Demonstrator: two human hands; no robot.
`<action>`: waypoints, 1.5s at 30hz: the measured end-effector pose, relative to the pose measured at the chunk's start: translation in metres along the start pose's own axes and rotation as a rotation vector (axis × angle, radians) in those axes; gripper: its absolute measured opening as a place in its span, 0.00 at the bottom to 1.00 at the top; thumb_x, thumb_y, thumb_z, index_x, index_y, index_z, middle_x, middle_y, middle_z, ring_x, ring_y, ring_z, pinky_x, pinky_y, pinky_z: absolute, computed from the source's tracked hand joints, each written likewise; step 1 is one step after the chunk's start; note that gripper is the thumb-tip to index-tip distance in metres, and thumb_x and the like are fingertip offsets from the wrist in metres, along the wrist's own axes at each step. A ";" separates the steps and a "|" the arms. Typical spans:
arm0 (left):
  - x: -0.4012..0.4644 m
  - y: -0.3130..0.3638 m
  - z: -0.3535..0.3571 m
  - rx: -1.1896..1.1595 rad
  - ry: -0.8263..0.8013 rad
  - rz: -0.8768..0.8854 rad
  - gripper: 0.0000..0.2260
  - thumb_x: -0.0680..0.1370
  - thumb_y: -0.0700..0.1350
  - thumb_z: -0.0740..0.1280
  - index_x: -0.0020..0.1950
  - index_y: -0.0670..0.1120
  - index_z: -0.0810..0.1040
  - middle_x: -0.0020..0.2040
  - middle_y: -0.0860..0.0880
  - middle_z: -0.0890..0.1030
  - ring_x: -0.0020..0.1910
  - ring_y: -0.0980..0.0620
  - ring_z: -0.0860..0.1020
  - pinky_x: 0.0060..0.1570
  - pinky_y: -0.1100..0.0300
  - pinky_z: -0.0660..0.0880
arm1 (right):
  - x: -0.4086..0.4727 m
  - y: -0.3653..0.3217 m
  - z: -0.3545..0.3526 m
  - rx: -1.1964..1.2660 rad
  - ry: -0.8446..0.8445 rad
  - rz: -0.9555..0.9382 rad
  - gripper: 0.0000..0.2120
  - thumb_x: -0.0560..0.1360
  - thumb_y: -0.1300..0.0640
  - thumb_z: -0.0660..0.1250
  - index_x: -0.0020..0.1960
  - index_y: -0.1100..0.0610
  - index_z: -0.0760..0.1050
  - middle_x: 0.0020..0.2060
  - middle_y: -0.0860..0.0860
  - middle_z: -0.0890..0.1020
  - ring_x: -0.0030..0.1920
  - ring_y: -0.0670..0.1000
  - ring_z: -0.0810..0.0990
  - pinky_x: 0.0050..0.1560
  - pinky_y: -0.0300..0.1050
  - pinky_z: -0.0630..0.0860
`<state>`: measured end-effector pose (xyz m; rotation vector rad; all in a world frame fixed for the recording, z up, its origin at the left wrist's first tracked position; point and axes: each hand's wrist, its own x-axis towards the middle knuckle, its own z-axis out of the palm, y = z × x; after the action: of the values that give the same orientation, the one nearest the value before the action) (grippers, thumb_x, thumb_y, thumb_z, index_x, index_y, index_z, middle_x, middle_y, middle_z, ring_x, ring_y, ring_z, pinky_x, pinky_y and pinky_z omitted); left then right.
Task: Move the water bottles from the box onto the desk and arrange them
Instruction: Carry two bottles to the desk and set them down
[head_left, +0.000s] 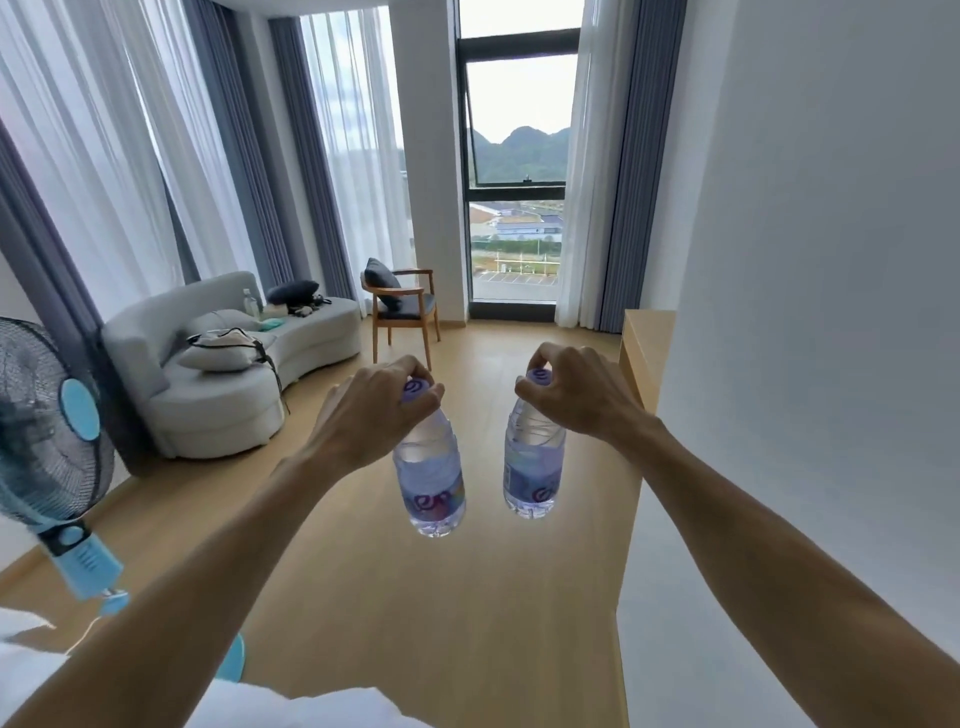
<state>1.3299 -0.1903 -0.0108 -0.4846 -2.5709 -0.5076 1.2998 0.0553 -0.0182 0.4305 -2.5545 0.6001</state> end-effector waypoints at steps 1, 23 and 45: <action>0.016 -0.007 0.009 -0.004 0.005 0.003 0.11 0.79 0.58 0.61 0.50 0.51 0.76 0.43 0.52 0.78 0.38 0.53 0.76 0.31 0.65 0.65 | 0.015 0.010 0.007 -0.005 0.005 0.010 0.14 0.74 0.47 0.68 0.51 0.58 0.79 0.40 0.51 0.82 0.33 0.51 0.77 0.29 0.36 0.64; 0.408 -0.175 0.208 -0.093 -0.026 0.097 0.09 0.79 0.55 0.63 0.47 0.50 0.75 0.40 0.53 0.77 0.35 0.56 0.74 0.31 0.65 0.63 | 0.354 0.208 0.146 -0.067 0.001 0.136 0.09 0.73 0.47 0.69 0.42 0.52 0.73 0.36 0.48 0.80 0.34 0.51 0.78 0.30 0.37 0.68; 0.773 -0.208 0.453 -0.177 -0.131 0.170 0.07 0.79 0.54 0.65 0.47 0.52 0.74 0.37 0.56 0.74 0.34 0.60 0.73 0.29 0.65 0.65 | 0.612 0.510 0.227 -0.108 -0.060 0.330 0.14 0.73 0.45 0.66 0.46 0.56 0.77 0.38 0.50 0.82 0.38 0.53 0.79 0.40 0.50 0.78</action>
<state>0.4337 0.0120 -0.0445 -0.8158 -2.5889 -0.6653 0.4997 0.2656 -0.0528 -0.0136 -2.7213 0.5655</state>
